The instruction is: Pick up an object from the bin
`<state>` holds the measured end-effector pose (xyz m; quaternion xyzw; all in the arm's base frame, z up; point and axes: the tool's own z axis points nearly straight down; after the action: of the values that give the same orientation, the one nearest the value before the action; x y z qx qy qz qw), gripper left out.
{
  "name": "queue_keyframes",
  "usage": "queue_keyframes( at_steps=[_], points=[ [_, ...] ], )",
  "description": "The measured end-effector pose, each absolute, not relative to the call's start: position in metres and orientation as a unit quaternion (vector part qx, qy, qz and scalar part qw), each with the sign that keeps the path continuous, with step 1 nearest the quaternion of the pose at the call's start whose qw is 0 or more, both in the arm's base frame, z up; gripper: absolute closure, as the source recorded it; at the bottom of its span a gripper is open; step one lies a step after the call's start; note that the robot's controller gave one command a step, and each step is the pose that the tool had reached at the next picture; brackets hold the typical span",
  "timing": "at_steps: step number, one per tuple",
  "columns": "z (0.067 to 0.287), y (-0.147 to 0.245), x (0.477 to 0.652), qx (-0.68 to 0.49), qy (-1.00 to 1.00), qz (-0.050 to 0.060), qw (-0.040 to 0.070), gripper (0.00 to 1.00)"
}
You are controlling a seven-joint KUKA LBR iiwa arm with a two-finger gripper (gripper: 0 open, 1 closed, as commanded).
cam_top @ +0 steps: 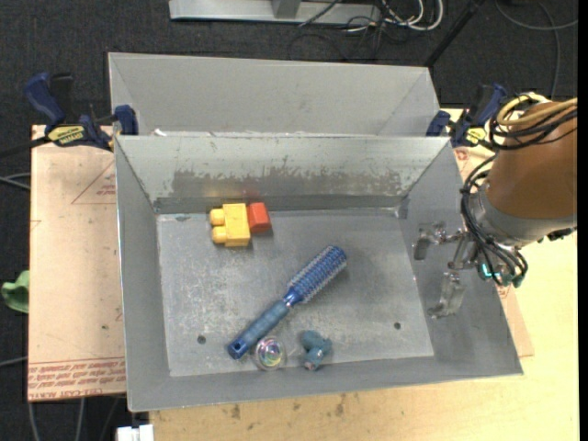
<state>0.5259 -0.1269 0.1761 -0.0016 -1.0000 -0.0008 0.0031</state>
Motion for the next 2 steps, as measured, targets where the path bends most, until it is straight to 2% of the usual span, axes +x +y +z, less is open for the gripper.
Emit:
queue_keyframes(
  at_steps=[1,2],
  points=[
    [0.116,-0.040,0.603,0.025,-1.000,-0.003,-0.001,0.00],
    [0.068,0.040,0.565,0.096,-0.995,-0.002,0.002,0.00]
  ],
)
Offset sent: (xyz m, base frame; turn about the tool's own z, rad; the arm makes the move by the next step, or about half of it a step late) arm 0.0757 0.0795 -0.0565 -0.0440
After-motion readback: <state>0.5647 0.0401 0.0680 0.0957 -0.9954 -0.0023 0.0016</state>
